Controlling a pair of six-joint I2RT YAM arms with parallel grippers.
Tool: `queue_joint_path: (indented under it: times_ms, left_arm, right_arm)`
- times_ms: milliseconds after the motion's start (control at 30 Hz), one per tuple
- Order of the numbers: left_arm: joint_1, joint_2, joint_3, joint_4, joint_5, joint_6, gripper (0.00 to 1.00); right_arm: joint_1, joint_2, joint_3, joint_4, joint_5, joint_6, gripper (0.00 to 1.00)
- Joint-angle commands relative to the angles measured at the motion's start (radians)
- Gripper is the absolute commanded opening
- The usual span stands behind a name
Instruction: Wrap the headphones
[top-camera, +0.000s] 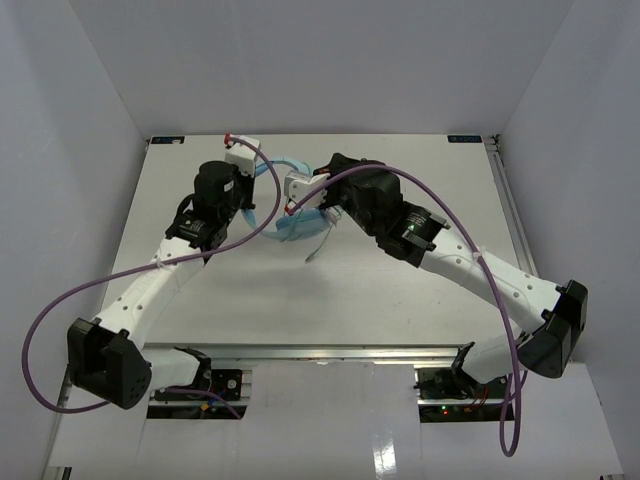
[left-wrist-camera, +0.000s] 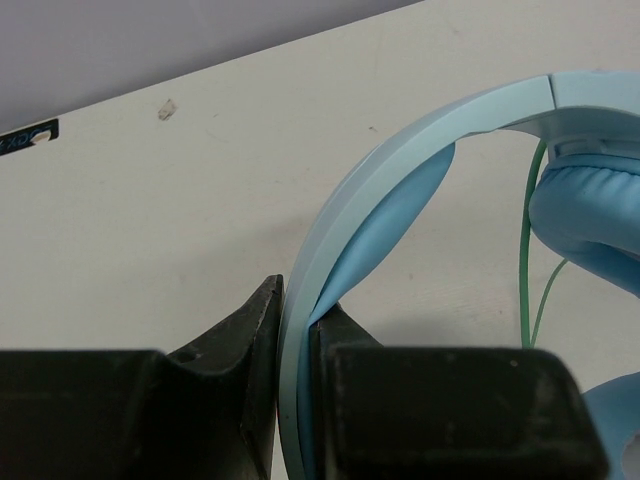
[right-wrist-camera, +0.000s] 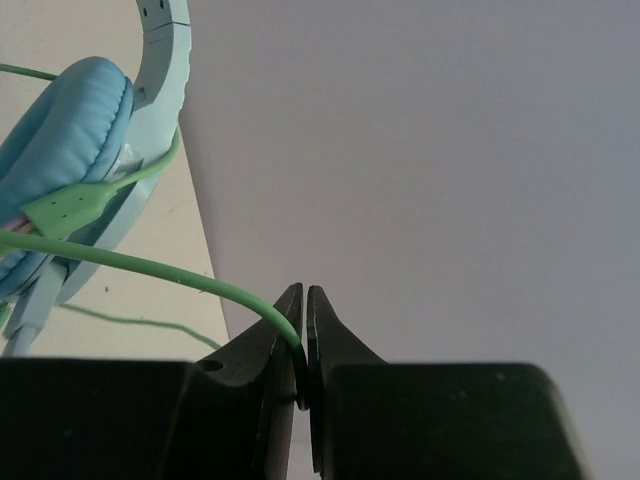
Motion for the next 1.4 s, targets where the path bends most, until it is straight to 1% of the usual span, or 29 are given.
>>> queue_joint_path:
  times_ms: [0,233,267,333,567,733,900,1067,1167,1200,1300,1367]
  left_arm:
    - [0.001,-0.084,-0.010,0.031,0.151,0.017,0.00]
    - [0.001,-0.120,-0.013,0.019,0.293,0.026,0.00]
    - [0.001,-0.122,-0.013,0.017,0.308,0.022,0.00]
    - [0.001,-0.131,-0.013,0.017,0.338,0.013,0.00]
    - [-0.003,-0.163,-0.003,0.014,0.415,-0.011,0.00]
    - [-0.005,-0.170,0.024,0.014,0.442,-0.042,0.00]
    - [-0.013,-0.179,0.062,0.014,0.494,-0.079,0.00]
    - [-0.015,-0.182,0.109,0.016,0.506,-0.116,0.00]
    - [-0.016,-0.180,0.139,0.016,0.492,-0.153,0.00]
    - [-0.016,-0.178,0.159,0.016,0.485,-0.164,0.00]
    - [-0.016,-0.166,0.203,0.016,0.467,-0.202,0.00]
    - [-0.017,-0.150,0.244,0.018,0.441,-0.233,0.00]
  right_arm:
    - [-0.058,-0.005,0.034,0.123,-0.022,-0.008,0.15]
    - [-0.172,0.015,0.075,0.112,-0.210,0.135,0.20]
    - [-0.183,0.021,0.087,0.102,-0.233,0.137,0.21]
    - [-0.210,0.042,0.132,0.067,-0.315,0.206,0.21]
    - [-0.308,0.126,0.204,0.039,-0.549,0.433,0.17]
    - [-0.375,0.206,0.273,0.037,-0.640,0.623,0.13]
    - [-0.449,0.298,0.343,0.034,-0.809,0.833,0.11]
    - [-0.500,0.356,0.343,0.056,-0.975,1.006,0.10]
    - [-0.532,0.365,0.278,0.181,-1.135,1.143,0.10]
    - [-0.552,0.369,0.228,0.230,-1.185,1.192,0.10]
    - [-0.568,0.390,0.123,0.470,-1.374,1.423,0.10]
    - [-0.566,0.403,0.059,0.682,-1.461,1.587,0.11]
